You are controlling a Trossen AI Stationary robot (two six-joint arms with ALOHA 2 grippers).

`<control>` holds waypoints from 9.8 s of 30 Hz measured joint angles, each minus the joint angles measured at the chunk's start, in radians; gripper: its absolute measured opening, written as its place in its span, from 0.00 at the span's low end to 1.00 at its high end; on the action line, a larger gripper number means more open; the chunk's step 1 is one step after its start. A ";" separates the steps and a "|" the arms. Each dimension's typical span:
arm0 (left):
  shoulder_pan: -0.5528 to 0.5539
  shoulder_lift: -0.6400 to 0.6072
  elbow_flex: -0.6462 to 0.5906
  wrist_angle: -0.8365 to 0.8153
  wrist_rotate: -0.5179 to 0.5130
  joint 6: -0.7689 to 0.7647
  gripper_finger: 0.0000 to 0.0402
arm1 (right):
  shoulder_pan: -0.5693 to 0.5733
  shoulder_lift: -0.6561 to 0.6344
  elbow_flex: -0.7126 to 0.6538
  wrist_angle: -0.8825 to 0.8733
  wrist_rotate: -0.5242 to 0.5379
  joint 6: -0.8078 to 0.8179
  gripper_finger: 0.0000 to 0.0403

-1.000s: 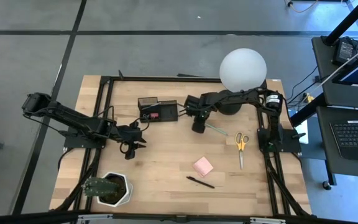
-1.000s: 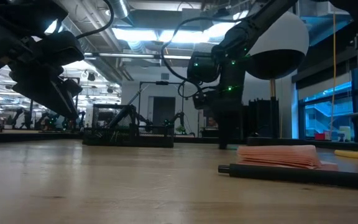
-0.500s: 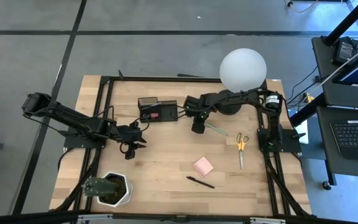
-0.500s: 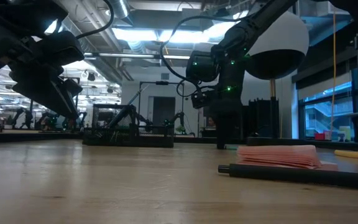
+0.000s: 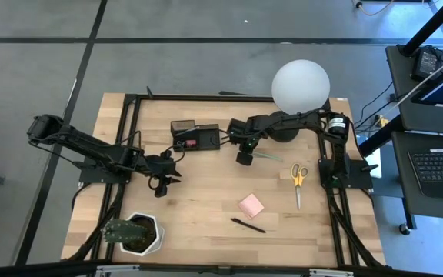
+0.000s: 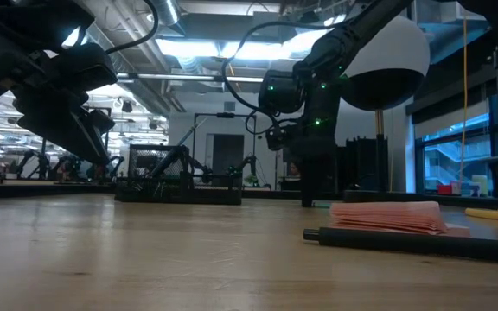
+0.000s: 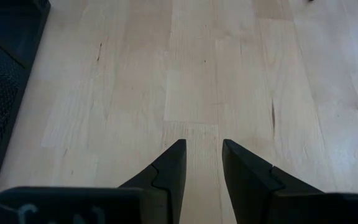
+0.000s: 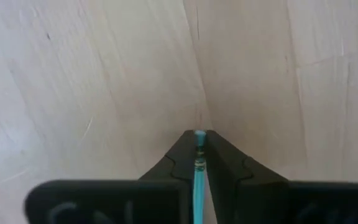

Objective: Pick and place office supplies into organizer
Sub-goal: Put the light blue pencil into the desk organizer, then put the black pen into the desk organizer

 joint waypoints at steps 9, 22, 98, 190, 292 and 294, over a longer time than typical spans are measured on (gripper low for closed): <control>0.000 0.000 0.000 0.000 0.000 0.000 0.24 | 0.003 0.000 0.000 0.004 0.046 0.009 0.01; 0.000 0.000 0.000 0.000 0.000 0.000 0.24 | 0.006 -0.001 -0.002 0.070 -0.024 0.031 0.01; 0.000 0.000 0.000 0.000 0.001 0.034 0.24 | 0.010 -0.085 0.494 0.758 -0.259 -0.155 0.02; 0.000 0.000 0.000 0.000 0.001 0.034 0.24 | 0.079 -0.126 0.493 -0.284 -0.334 -0.213 0.35; 0.000 0.000 0.000 0.105 -0.002 0.138 0.24 | 0.760 0.122 0.142 0.144 0.113 0.628 0.08; 0.000 0.000 0.000 0.105 -0.002 0.138 0.24 | 0.760 0.123 0.142 0.146 0.110 0.628 0.08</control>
